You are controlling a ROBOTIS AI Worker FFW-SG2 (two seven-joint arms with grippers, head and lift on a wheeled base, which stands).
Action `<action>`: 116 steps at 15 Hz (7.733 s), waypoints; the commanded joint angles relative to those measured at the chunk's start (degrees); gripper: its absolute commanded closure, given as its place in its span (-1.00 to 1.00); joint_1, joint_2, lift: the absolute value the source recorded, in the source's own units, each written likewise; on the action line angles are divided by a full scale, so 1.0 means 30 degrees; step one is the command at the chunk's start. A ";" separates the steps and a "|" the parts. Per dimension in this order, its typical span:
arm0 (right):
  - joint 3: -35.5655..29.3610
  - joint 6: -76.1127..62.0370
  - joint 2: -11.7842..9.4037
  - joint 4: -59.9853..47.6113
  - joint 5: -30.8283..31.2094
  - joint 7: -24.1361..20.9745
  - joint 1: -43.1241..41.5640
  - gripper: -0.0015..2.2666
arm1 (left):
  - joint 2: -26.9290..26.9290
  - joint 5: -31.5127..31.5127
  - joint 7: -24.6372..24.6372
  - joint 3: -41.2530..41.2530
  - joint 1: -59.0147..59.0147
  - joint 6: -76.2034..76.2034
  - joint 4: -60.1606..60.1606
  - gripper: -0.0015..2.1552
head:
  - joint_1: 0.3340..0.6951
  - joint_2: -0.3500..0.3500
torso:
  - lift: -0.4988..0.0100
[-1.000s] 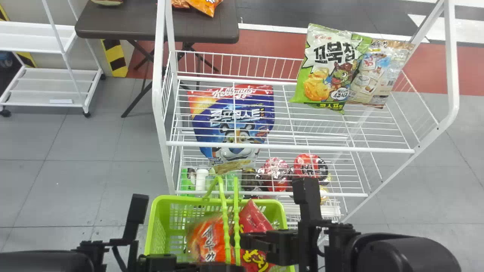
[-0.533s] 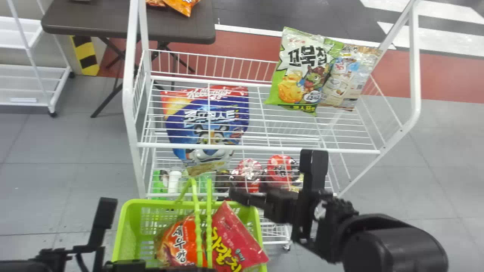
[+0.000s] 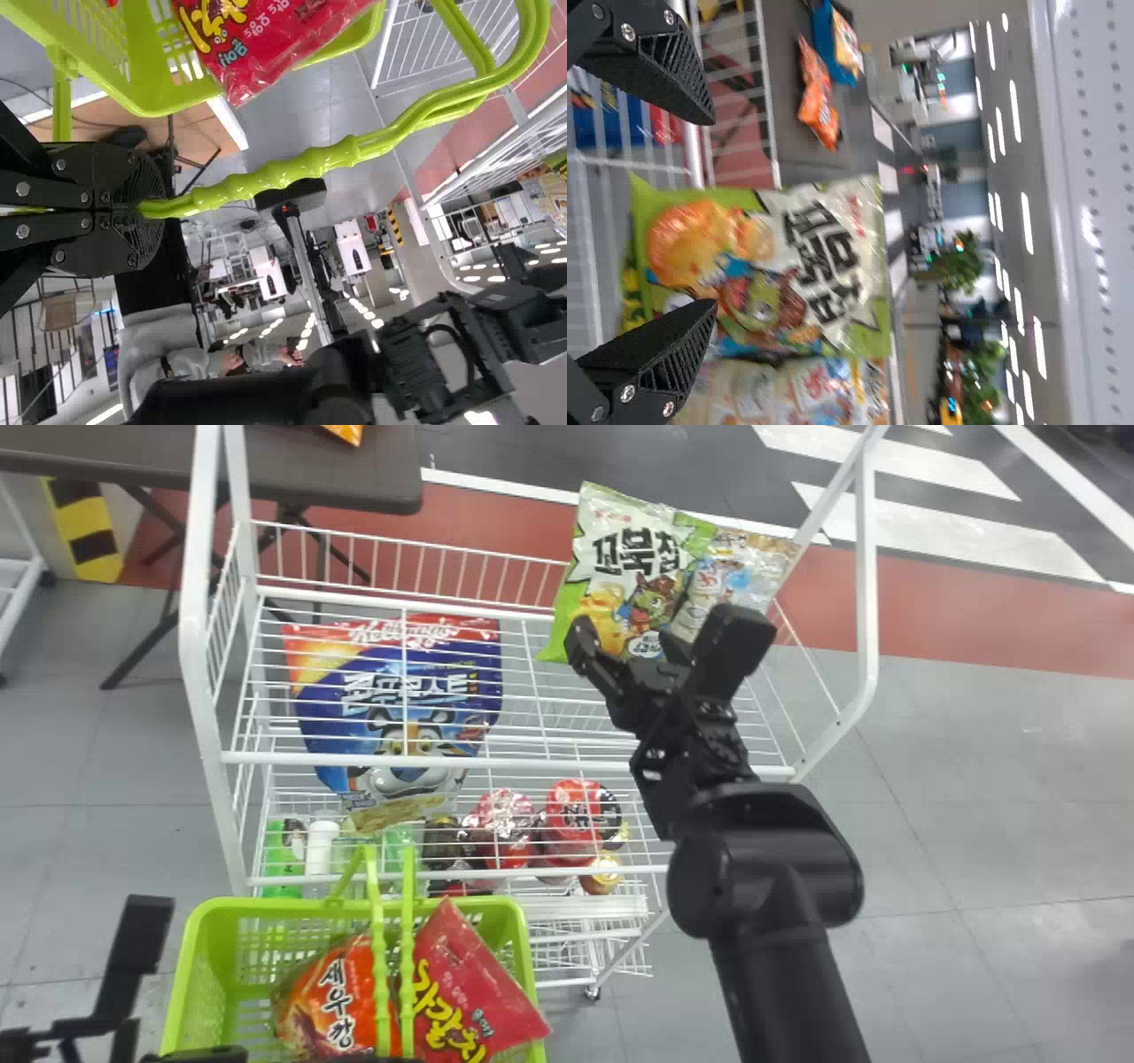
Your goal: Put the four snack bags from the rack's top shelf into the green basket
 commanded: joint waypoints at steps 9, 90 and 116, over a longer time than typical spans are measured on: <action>-0.1194 -0.0512 -0.0271 0.8610 0.1952 0.0440 -0.5684 -0.91 | 0.0111 -0.0007 0.0012 0.0088 -0.0146 0.0000 0.0293 0.97 | 1.00 -1.00 | 0.96; -0.4885 -0.1977 -0.2380 1.1452 0.2685 0.4190 -0.7793 -0.94 | 0.0052 0.0081 0.0012 0.0439 0.0205 0.0352 -0.0644 0.97 | 1.00 -1.00 | 0.96; -0.4914 0.4644 -0.1911 -0.0736 0.0019 0.7120 -0.1670 0.86 | -0.0094 -0.0036 0.0070 0.0469 -0.0117 0.0293 -0.0439 0.97 | 1.00 -1.00 | 0.96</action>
